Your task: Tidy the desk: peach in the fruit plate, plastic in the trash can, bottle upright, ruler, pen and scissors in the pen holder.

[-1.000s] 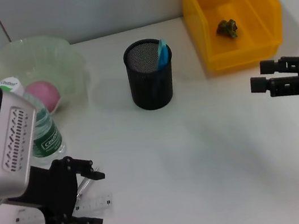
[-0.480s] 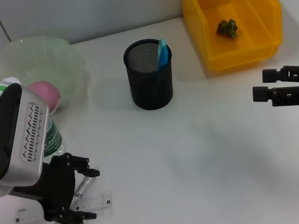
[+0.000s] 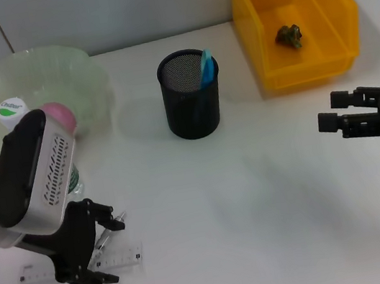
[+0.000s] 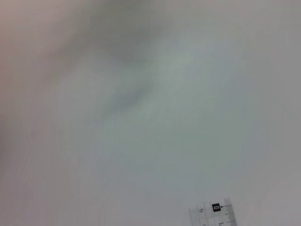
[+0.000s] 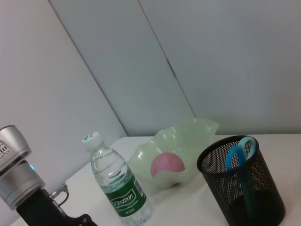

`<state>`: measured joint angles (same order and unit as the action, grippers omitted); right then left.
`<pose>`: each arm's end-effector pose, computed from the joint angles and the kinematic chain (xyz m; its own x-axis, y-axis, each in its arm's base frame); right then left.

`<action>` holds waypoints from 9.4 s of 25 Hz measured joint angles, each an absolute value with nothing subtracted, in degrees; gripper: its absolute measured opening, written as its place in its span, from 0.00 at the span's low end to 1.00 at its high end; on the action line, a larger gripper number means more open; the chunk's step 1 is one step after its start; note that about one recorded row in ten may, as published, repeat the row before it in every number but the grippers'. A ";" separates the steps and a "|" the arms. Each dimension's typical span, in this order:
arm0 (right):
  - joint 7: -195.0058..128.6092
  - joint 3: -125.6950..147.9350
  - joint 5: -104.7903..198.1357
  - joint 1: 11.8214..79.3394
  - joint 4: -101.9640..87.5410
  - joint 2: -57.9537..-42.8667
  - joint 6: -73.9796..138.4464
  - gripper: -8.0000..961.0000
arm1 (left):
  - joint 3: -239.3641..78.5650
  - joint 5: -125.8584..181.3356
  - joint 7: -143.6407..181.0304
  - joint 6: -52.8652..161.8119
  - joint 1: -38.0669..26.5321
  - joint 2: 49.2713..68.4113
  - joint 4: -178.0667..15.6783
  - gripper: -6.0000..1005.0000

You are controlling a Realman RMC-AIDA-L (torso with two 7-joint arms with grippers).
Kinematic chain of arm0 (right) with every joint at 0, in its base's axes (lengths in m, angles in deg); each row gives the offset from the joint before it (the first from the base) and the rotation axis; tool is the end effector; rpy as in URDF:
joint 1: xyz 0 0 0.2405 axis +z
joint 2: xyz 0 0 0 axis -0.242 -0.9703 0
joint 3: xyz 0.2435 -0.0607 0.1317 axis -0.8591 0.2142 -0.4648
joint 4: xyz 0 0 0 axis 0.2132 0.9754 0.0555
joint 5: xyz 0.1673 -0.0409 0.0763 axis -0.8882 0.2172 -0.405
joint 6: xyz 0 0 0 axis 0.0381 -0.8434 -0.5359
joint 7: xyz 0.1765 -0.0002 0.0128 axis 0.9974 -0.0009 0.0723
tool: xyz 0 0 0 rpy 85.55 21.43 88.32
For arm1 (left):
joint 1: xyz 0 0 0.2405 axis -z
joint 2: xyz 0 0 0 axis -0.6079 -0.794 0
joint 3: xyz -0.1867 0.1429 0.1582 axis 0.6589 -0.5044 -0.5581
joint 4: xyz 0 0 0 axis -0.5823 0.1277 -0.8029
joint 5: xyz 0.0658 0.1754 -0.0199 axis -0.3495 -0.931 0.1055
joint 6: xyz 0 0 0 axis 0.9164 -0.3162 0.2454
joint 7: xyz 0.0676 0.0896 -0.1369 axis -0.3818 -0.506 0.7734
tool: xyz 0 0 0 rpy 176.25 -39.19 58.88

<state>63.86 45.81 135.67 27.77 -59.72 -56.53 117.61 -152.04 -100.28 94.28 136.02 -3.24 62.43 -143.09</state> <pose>0.2925 0.2881 0.0189 0.5820 -0.5072 -0.6356 -0.7179 -0.6876 -0.1088 -0.2470 0.3290 -0.0683 0.8947 -0.3262 -0.3053 -0.3114 -0.9453 0.0973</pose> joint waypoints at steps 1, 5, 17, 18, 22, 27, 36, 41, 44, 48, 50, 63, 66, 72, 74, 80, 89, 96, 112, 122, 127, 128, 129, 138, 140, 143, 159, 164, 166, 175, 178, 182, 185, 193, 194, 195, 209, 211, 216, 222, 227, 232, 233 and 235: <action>63.86 45.80 135.68 27.79 -59.67 -56.53 117.61 0.87 | -152.04 -100.28 94.28 136.02 -3.24 62.43 -143.09 0.78; 63.88 45.79 135.68 27.80 -59.62 -56.53 117.61 0.87 | -153.01 -100.40 94.15 136.13 -2.36 62.48 -141.80 0.78; 63.88 45.91 135.68 27.78 -59.62 -56.53 117.62 0.87 | -154.43 -100.37 94.53 135.64 -0.87 62.58 -140.24 0.78; 63.88 45.94 135.68 27.76 -59.62 -56.53 117.62 0.87 | -154.43 -100.37 94.61 135.57 -0.59 62.58 -139.83 0.78; 63.88 45.94 136.08 27.80 -59.56 -56.53 117.62 0.87 | -154.42 -100.36 94.76 135.44 0.20 62.58 -138.73 0.78; 63.86 45.91 136.84 28.16 -59.50 -56.60 117.57 0.87 | -154.40 -100.38 94.75 135.31 0.61 62.58 -138.01 0.78; 63.83 45.95 137.17 28.26 -59.02 -56.62 117.13 0.87 | -154.38 -100.65 94.78 134.69 2.05 62.49 -135.40 0.78; 63.83 46.04 137.18 28.24 -58.91 -56.62 117.03 0.87 | -154.37 -101.36 95.03 133.51 3.31 62.58 -132.93 0.78; 63.83 46.04 137.18 28.24 -58.85 -56.61 117.01 0.87 | -154.37 -101.43 95.12 133.39 3.61 62.61 -132.52 0.78; 63.79 46.05 137.18 28.24 -58.83 -56.62 116.97 0.87 | -154.41 -101.54 95.11 133.62 3.67 62.64 -132.61 0.77; 63.70 46.04 137.21 28.27 -58.82 -56.62 116.92 0.87 | -154.45 -101.67 95.01 133.69 3.78 62.65 -132.54 0.74; 63.30 46.04 137.26 28.56 -57.95 -56.61 116.72 0.87 | -155.51 -101.24 95.27 134.10 4.04 62.71 -134.85 0.46; 63.30 46.00 137.26 28.58 -57.95 -56.61 116.71 0.87 | -155.58 -101.08 95.37 134.41 4.02 62.73 -135.28 0.41; 63.29 45.92 137.26 28.49 -57.95 -56.61 116.73 0.87 | -155.96 -96.13 98.22 140.13 0.87 62.81 -145.22 0.39; 63.19 45.72 137.26 28.41 -57.96 -56.61 116.85 0.87 | -155.82 -91.50 99.11 142.80 -0.87 62.69 -150.02 0.39; 62.40 45.51 137.25 28.21 -57.96 -56.53 117.20 0.86 | -151.63 -77.99 99.70 143.96 -4.56 62.58 -157.17 0.39; 61.80 45.42 136.91 27.54 -58.20 -56.52 117.37 0.86 | -151.35 -53.66 93.80 131.13 -8.68 62.74 -154.15 0.39; 60.93 44.06 136.80 26.42 -58.08 -56.53 117.46 0.85 | -154.39 -33.82 82.48 122.54 -7.87 62.91 -142.18 0.39; 59.44 43.92 136.64 25.77 -57.34 -56.62 117.58 0.84 | -175.10 3.73 49.63 103.00 -1.11 63.11 -121.66 0.39; 59.43 43.85 136.64 26.16 -57.34 -56.61 117.62 0.84 | -179.84 16.96 41.05 103.77 2.46 63.10 -112.39 0.39; 59.43 43.84 136.57 26.71 -57.30 -56.61 117.62 0.83 | -179.93 17.90 40.70 103.99 2.47 63.11 -110.35 0.39; 59.43 43.84 136.56 26.81 -57.23 -56.62 117.62 0.83 | -179.94 18.25 40.70 104.03 2.47 63.10 -109.77 0.39; 59.43 43.84 136.56 26.98 -57.14 -56.63 117.62 0.83 | -180.00 18.60 40.70 104.16 2.47 63.10 -109.26 0.39; 58.77 43.85 136.55 28.43 -55.11 -56.69 117.34 0.83 | -181.41 21.20 40.81 105.60 1.99 63.10 -106.61 0.39; 58.66 43.85 136.55 28.78 -54.64 -56.70 117.25 0.83 | -181.43 21.39 40.97 106.21 1.72 63.10 -106.49 0.39; 58.54 43.84 136.55 29.13 -54.36 -56.71 117.17 0.83 | -181.49 22.52 40.99 107.96 1.52 63.10 -106.02 0.39; 54.81 43.42 136.61 31.91 -51.82 -56.72 117.67 0.82 | -182.55 25.03 42.83 113.32 -0.14 62.91 -105.65 0.39; 54.25 37.90 136.61 31.31 -52.44 -54.09 123.99 0.81 | -180.80 23.50 50.34 119.46 -4.14 61.51 -106.83 0.39; 52.96 32.34 136.60 31.31 -52.15 -52.46 128.95 0.81 | -180.80 23.50 50.34 119.46 -4.14 61.51 -106.83 0.39; 48.77 25.40 136.78 32.08 -51.44 -47.75 143.16 0.81 | -174.18 10.35 63.84 130.21 -9.47 60.44 -107.00 0.39; 47.07 27.80 137.86 32.27 -52.22 -47.86 144.93 0.81 | -174.11 9.39 65.46 132.90 -10.23 60.57 -107.00 0.39; 46.46 30.51 138.53 32.94 -52.75 -47.95 145.31 0.80 | -174.05 6.85 66.76 136.85 -10.55 60.63 -106.73 0.39; 45.67 31.97 138.94 33.71 -53.05 -48.06 144.80 0.80 | -174.04 4.84 67.46 137.65 -10.39 60.67 -106.61 0.39; 41.25 33.42 140.04 36.55 -55.02 -52.76 140.41 0.80 | -173.98 1.34 68.69 136.79 -9.28 61.82 -105.75 0.39; 40.82 34.10 140.90 37.52 -55.27 -53.98 138.85 0.80 | -173.98 1.33 68.65 136.76 -9.29 61.86 -105.74 0.39; 40.82 34.10 140.90 37.52 -55.27 -53.98 138.85 0.80 | -173.97 1.32 68.37 136.73 -9.38 61.90 -105.74 0.39; 39.64 41.41 141.33 42.79 -52.84 -56.61 132.90 0.79 | -173.89 1.23 67.24 136.74 -9.72 62.14 -105.56 0.39; 39.64 41.56 141.29 43.02 -52.78 -56.64 132.85 0.79 | -173.89 1.23 67.24 136.75 -9.80 62.14 -105.54 0.39; 39.45 41.64 141.21 44.86 -50.99 -56.70 132.40 0.78 | -174.09 1.23 67.24 136.81 -9.98 62.14 -105.53 0.39; 39.25 42.57 141.18 46.72 -49.55 -56.70 130.66 0.78 | -174.25 1.22 67.24 137.06 -10.05 62.14 -105.53 0.39; 39.50 45.39 141.16 47.68 -48.80 -56.76 129.16 0.78 | -174.50 1.23 67.24 137.19 -10.04 62.14 -105.53 0.39; 39.58 47.04 141.13 48.43 -48.23 -56.84 128.57 0.77 | -174.51 1.23 67.21 137.21 -9.97 62.14 -105.53 0.39; 39.59 47.06 141.09 48.51 -48.21 -56.87 128.55 0.77 | -174.51 1.23 67.20 137.21 -9.95 62.14 -105.53 0.39; 39.60 47.10 140.79 48.70 -48.20 -56.88 128.52 0.77 | -174.51 1.23 67.19 137.21 -9.93 62.14 -105.53 0.39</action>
<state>39.60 47.10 140.79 48.70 -48.20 -56.88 128.52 -174.51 1.23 67.19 137.21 -9.93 62.14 -105.53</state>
